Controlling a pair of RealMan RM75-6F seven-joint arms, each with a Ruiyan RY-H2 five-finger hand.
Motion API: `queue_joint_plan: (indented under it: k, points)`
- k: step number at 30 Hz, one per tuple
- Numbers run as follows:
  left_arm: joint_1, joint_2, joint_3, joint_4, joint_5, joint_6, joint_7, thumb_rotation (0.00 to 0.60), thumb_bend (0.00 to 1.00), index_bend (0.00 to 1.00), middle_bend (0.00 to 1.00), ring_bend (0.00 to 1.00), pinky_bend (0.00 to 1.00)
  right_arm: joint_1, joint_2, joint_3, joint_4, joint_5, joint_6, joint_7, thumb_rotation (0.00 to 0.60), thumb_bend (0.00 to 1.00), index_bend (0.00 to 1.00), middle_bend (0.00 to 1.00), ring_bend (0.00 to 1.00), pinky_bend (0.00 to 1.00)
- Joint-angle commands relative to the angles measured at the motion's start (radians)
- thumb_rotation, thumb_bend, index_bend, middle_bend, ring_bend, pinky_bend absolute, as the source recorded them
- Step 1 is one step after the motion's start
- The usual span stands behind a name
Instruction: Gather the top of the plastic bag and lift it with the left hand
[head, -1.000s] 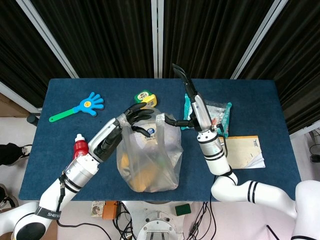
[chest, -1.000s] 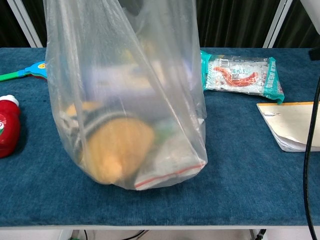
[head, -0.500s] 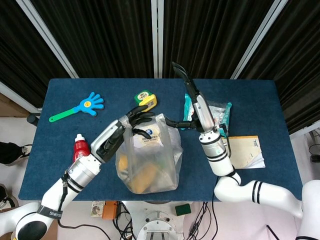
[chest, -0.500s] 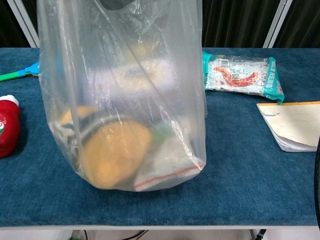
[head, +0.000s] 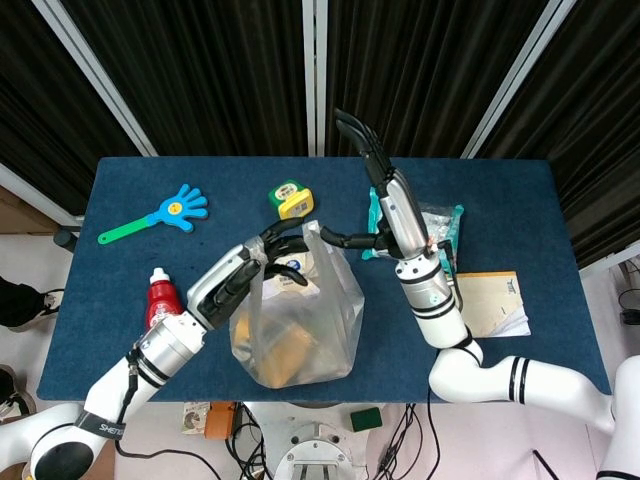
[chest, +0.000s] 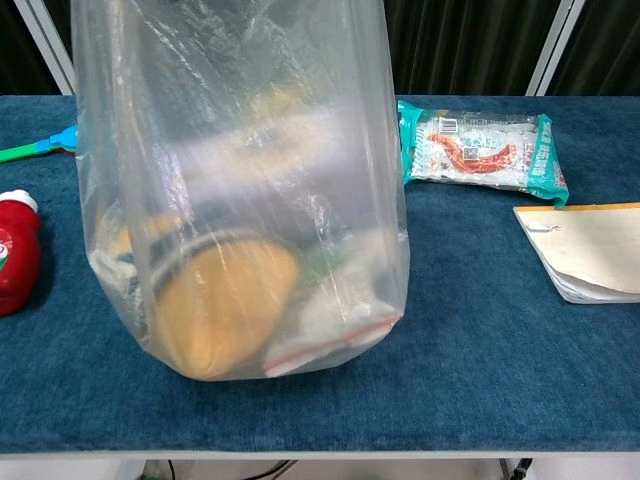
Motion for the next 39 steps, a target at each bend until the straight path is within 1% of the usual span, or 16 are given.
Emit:
queue_joint_plan:
  k: [1,5,12,19,24,27,31,39]
  points:
    - [-0.006,0.001,0.003,0.0,-0.013,-0.004,0.01,0.187,0.08,0.08,0.19,0.14,0.36,0.006,0.01,0.006,-0.016,0.003,-0.003,-0.02,0.6,0.18,0.0,0.0,0.0,0.0]
    - [-0.013,-0.006,-0.002,0.0,-0.032,0.016,0.033,0.185,0.08,0.08,0.18,0.14,0.36,0.01,0.021,0.006,-0.033,-0.01,0.005,-0.049,0.6,0.18,0.0,0.0,0.0,0.0]
    - [-0.016,-0.025,-0.003,0.0,-0.045,0.055,0.07,0.169,0.08,0.09,0.16,0.13,0.3,0.016,0.032,0.006,-0.041,-0.021,0.016,-0.083,0.6,0.19,0.0,0.0,0.0,0.0]
    - [-0.034,-0.069,-0.015,0.0,-0.071,0.103,0.106,0.159,0.08,0.08,0.13,0.1,0.27,0.028,0.02,-0.006,-0.023,-0.033,0.025,-0.106,0.6,0.18,0.0,0.0,0.0,0.0]
    - [-0.059,-0.088,-0.022,0.0,-0.104,0.109,0.14,0.156,0.08,0.07,0.11,0.08,0.23,0.044,0.011,0.0,-0.02,-0.034,0.027,-0.125,0.6,0.19,0.0,0.0,0.0,0.0]
    - [-0.064,-0.091,-0.023,0.0,-0.117,0.099,0.142,0.154,0.08,0.07,0.1,0.08,0.22,0.054,0.012,0.008,-0.021,-0.036,0.031,-0.147,0.6,0.19,0.0,0.0,0.0,0.0]
    - [-0.056,-0.09,-0.025,0.0,-0.105,0.087,0.127,0.157,0.08,0.06,0.1,0.07,0.22,0.068,0.016,0.019,-0.015,-0.043,0.035,-0.181,0.6,0.19,0.0,0.0,0.0,0.0]
    - [-0.023,-0.068,-0.036,0.0,-0.082,0.084,0.092,0.159,0.08,0.06,0.1,0.07,0.22,0.065,0.033,0.029,-0.021,-0.027,0.046,-0.197,0.6,0.19,0.0,0.0,0.0,0.0]
